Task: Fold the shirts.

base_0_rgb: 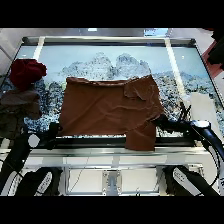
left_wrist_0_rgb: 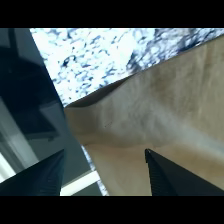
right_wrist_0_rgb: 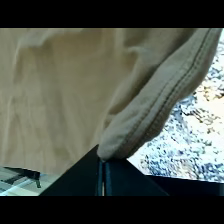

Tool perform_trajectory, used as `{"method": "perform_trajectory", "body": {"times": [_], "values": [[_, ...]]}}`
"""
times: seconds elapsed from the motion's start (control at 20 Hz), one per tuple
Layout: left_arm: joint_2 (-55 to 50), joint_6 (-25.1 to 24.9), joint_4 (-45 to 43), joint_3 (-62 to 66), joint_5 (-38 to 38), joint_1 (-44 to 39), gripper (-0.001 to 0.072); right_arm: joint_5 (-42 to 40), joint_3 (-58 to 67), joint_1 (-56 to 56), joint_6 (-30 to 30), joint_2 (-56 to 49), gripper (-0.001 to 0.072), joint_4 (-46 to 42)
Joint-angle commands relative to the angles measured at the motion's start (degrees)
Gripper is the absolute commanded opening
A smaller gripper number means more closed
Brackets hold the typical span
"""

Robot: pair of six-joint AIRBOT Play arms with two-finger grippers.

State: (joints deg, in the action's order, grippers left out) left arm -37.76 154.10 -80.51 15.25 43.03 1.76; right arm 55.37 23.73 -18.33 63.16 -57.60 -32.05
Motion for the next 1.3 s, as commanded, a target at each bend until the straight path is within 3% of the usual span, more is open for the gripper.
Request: {"method": "perform_trajectory", "body": {"times": [0.0,0.2,0.3,0.35,0.4,0.5,0.55,0.7,0.75,0.9,1.05,1.25], "values": [[-1.49,-0.07,0.13,-0.37,-3.28,0.04,0.0533,0.11,0.02,0.04,-0.02,0.02,0.0029,0.02],[-6.23,-5.44,4.52,-0.37,-3.89,0.04,0.0533,0.24,0.02,0.04,-0.04,0.02,0.0029,1.16],[-6.58,-5.64,4.52,-0.37,-6.01,0.04,0.0532,0.24,0.02,0.04,-0.04,0.02,0.0029,1.27],[-6.58,-5.62,4.61,-0.37,-7.37,0.04,0.0454,0.24,0.02,0.04,-0.04,0.02,0.0029,1.27],[-6.58,-5.64,4.59,-0.37,-8.61,0.04,0.0298,0.22,0.02,0.04,-0.04,0.02,0.0029,1.27],[-6.58,-5.66,4.46,-0.37,-11.21,0.04,0.0057,0.24,0.02,0.04,-0.09,0.02,0.0029,1.36],[-6.58,-5.97,3.98,-0.37,-13.31,0.04,0.0012,0.24,0.04,0.04,-0.24,0.02,0.0029,1.66],[-6.49,-11.67,4.57,2.67,-21.38,0.04,0.0012,1.79,1.62,-0.04,-3.45,2.45,0.0026,3.08],[-6.14,-15.87,4.44,6.4,-21.57,0.04,0.0011,2.84,3.37,-0.09,-3.37,5.07,0.0026,2.58],[-2.27,-34.73,4.24,22.23,-17.64,0.04,0.0011,8.17,11.5,-1.14,-2.08,16.26,0.0026,1.33],[3.56,-48.5,2.19,40.28,-9.01,0.04,0.0011,10.27,23.56,-5.9,2.45,30.4,0.0026,-0.07],[8.63,-51.82,-5.6,59.17,-5.84,0.04,0.001,4.66,44.26,-14.32,3.32,43.06,0.0025,-8.96]]}}
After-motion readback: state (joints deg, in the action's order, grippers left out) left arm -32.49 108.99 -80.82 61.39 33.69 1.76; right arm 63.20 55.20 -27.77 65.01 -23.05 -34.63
